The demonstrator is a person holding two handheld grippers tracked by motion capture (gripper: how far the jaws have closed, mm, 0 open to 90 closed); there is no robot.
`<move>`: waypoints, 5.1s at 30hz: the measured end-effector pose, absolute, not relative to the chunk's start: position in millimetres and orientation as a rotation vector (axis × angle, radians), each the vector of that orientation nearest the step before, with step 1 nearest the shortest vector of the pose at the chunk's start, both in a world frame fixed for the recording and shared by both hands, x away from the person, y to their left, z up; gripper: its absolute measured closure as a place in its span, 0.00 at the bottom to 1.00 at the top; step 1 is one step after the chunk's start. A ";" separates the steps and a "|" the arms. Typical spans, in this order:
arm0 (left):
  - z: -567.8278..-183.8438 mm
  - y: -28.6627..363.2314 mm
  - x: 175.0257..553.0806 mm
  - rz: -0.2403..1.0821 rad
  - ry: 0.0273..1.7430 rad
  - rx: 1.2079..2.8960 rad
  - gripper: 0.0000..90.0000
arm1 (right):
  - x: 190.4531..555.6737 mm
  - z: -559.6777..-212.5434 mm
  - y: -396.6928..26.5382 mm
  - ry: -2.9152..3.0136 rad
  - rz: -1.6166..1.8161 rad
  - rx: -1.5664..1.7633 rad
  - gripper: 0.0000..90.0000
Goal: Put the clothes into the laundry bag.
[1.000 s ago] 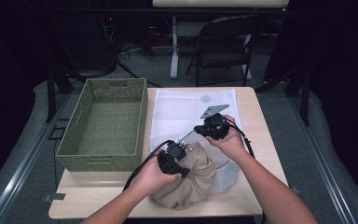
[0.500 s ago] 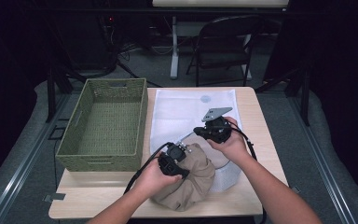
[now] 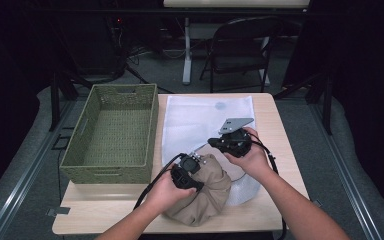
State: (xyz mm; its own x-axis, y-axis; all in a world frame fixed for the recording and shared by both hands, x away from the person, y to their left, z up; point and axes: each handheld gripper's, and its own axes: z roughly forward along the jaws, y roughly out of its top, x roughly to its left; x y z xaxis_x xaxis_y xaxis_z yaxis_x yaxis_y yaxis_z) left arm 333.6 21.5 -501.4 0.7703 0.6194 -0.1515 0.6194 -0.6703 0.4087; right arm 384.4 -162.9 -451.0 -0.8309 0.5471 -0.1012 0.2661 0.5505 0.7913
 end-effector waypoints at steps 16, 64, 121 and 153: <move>-488.5 12.5 360.4 0.014 1.000 2.505 0.71 | 378.3 -449.2 -161.5 2.449 1.189 0.649 0.99; -507.7 1.8 386.5 0.123 1.081 2.359 0.51 | 373.3 -458.5 -165.3 2.453 1.183 0.653 0.99; -534.0 20.7 328.9 0.151 0.913 2.314 0.28 | 369.2 -462.3 -165.6 2.450 1.188 0.647 0.98; -537.7 25.0 329.1 0.145 0.956 2.268 0.62 | 364.7 -463.1 -166.9 2.444 1.192 0.642 0.98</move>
